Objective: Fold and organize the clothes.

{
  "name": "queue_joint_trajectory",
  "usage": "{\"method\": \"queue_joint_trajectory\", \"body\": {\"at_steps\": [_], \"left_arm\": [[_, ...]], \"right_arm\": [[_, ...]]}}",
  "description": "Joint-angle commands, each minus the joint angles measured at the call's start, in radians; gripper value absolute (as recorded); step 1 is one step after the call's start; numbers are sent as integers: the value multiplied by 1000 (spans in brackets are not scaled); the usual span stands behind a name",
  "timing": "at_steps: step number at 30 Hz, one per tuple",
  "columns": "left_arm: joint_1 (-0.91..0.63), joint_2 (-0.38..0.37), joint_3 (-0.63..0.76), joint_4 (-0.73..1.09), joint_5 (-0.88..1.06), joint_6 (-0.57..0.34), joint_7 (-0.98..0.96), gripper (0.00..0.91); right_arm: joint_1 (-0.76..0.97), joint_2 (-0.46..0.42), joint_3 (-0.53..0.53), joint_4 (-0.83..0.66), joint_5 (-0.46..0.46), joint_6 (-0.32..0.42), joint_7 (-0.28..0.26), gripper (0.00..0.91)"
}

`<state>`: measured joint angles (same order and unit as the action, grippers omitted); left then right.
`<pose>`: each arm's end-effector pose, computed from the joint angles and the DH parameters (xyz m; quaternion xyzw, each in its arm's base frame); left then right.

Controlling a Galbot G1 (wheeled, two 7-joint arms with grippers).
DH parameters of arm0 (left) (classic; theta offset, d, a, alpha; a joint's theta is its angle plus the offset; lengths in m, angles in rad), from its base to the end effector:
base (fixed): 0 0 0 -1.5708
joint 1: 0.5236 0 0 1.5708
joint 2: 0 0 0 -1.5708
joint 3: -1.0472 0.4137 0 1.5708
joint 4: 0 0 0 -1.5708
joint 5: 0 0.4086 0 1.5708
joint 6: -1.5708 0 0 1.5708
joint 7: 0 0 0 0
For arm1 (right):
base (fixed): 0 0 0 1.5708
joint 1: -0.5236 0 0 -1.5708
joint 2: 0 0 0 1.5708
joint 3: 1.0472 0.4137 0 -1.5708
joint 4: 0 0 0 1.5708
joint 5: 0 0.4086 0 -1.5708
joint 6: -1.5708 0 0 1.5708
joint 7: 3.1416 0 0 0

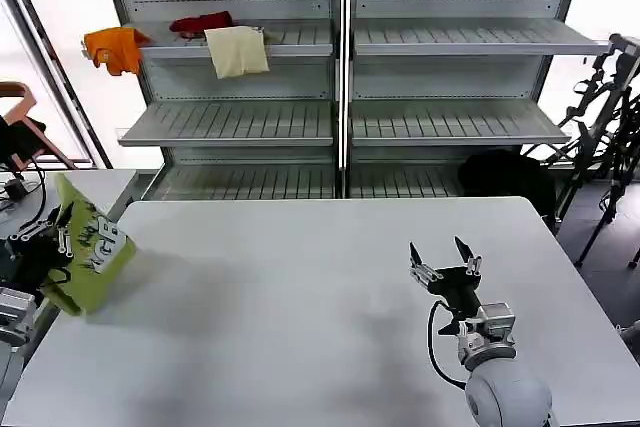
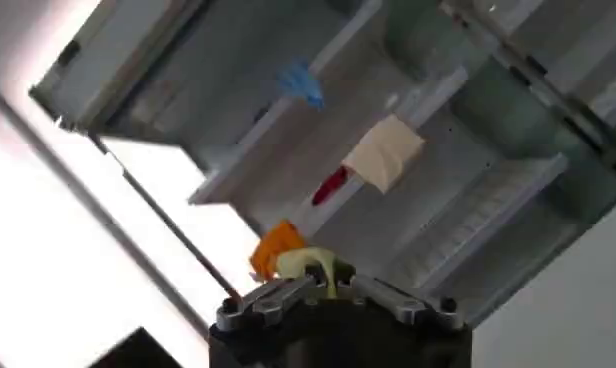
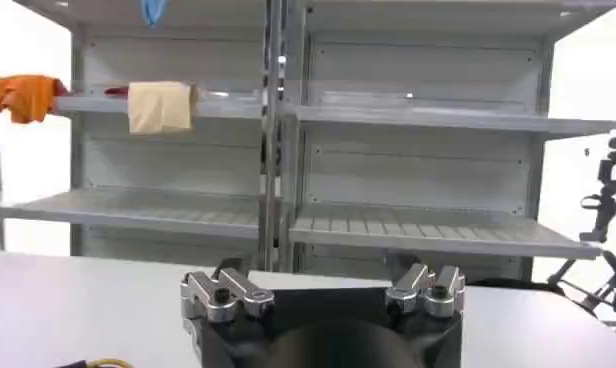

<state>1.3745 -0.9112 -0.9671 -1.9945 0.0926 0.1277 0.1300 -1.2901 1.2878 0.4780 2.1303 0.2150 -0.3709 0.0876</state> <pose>0.2876 0.2769 -0.1993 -0.0501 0.9108 0.4089 0.0277 0.2893 -0.0398 -0.2709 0.0437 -0.9977 0.0338 0.0389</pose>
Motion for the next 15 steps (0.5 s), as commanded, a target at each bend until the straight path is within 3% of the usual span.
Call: {"method": "queue_joint_trajectory", "body": {"at_steps": [1, 8, 12, 15], "left_arm": [[51, -35, 228, -68, 501, -149, 41, 0], [13, -191, 521, 22, 651, -131, 20, 0], [-30, -198, 609, -26, 609, -46, 25, 0], [-76, -183, 651, -71, 475, 63, 28, 0]], "right_arm": [[-33, 5, 29, -3, 0, 27, -3, 907], [-80, 1, 90, 1, 16, 38, -11, 907], [-87, 1, 102, 3, 18, 39, -11, 907], [-86, 4, 99, 4, 16, 38, -9, 907]]}}
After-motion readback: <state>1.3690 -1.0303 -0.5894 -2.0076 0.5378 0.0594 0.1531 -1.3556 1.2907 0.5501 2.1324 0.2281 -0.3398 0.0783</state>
